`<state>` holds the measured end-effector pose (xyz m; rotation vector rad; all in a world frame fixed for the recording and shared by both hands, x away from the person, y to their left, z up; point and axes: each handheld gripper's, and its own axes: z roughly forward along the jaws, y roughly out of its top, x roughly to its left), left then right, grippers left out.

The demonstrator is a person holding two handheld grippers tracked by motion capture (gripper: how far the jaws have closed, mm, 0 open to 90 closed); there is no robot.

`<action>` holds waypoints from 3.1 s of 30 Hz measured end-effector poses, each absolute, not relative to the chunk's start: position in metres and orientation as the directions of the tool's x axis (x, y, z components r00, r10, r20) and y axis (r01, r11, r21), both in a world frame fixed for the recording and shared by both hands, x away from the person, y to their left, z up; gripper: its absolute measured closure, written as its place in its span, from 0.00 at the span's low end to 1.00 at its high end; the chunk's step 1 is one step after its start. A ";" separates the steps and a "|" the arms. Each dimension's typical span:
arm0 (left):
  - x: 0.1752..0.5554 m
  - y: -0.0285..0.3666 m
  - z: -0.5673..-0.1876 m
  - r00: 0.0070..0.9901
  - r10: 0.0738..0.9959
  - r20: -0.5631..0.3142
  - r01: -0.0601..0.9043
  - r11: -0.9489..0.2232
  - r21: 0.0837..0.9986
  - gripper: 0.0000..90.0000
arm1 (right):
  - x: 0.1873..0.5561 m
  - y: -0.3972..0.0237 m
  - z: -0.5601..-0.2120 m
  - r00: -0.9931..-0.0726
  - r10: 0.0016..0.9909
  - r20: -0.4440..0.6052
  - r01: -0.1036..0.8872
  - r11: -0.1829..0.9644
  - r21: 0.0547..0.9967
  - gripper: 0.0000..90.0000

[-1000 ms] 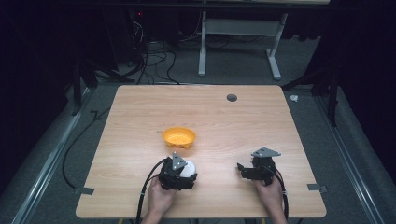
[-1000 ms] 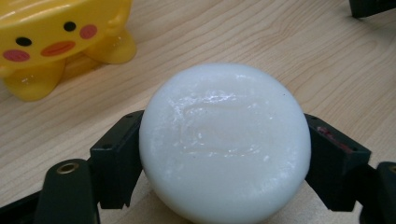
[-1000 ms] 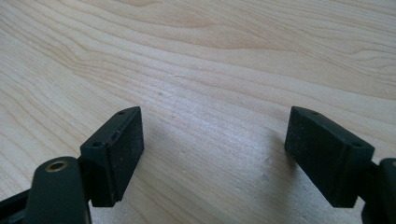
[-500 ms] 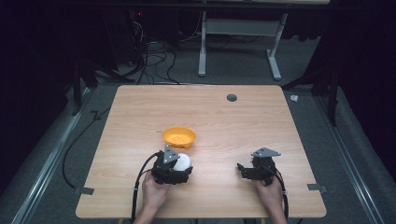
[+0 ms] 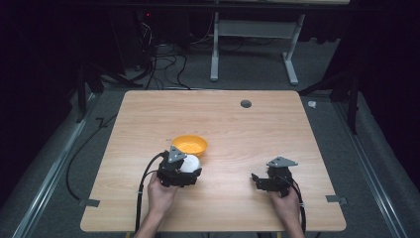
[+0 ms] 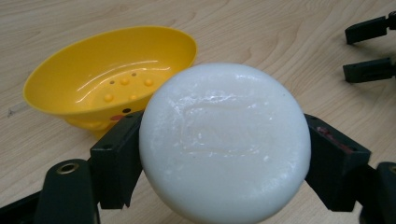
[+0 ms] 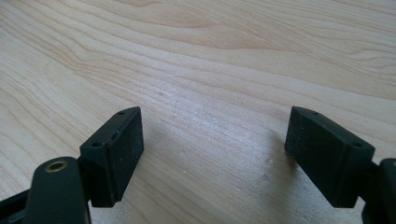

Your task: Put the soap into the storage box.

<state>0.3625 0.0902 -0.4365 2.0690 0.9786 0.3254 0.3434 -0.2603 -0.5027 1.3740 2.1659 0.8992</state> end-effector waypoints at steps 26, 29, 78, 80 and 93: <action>0.398 0.089 -0.415 0.642 0.760 -0.102 0.554 -0.368 0.747 0.26 | 0.343 -0.260 -0.503 -0.423 0.906 -0.008 0.634 0.302 0.712 0.23; 0.402 0.089 -0.414 0.634 0.767 -0.101 0.559 -0.364 0.745 0.26 | 0.343 -0.260 -0.503 -0.422 0.907 -0.010 0.635 0.303 0.711 0.23; 0.456 0.080 -0.444 0.516 0.854 -0.070 0.648 -0.336 0.684 0.25 | 0.343 -0.260 -0.503 -0.423 0.906 -0.009 0.635 0.304 0.710 0.23; 0.456 0.079 -0.445 0.514 0.855 -0.063 0.646 -0.338 0.684 0.25 | 0.343 -0.260 -0.503 -0.423 0.906 -0.010 0.635 0.304 0.710 0.23; 0.458 0.077 -0.450 0.504 0.862 -0.050 0.653 -0.343 0.676 0.25 | 0.343 -0.260 -0.503 -0.423 0.906 -0.006 0.636 0.302 0.710 0.23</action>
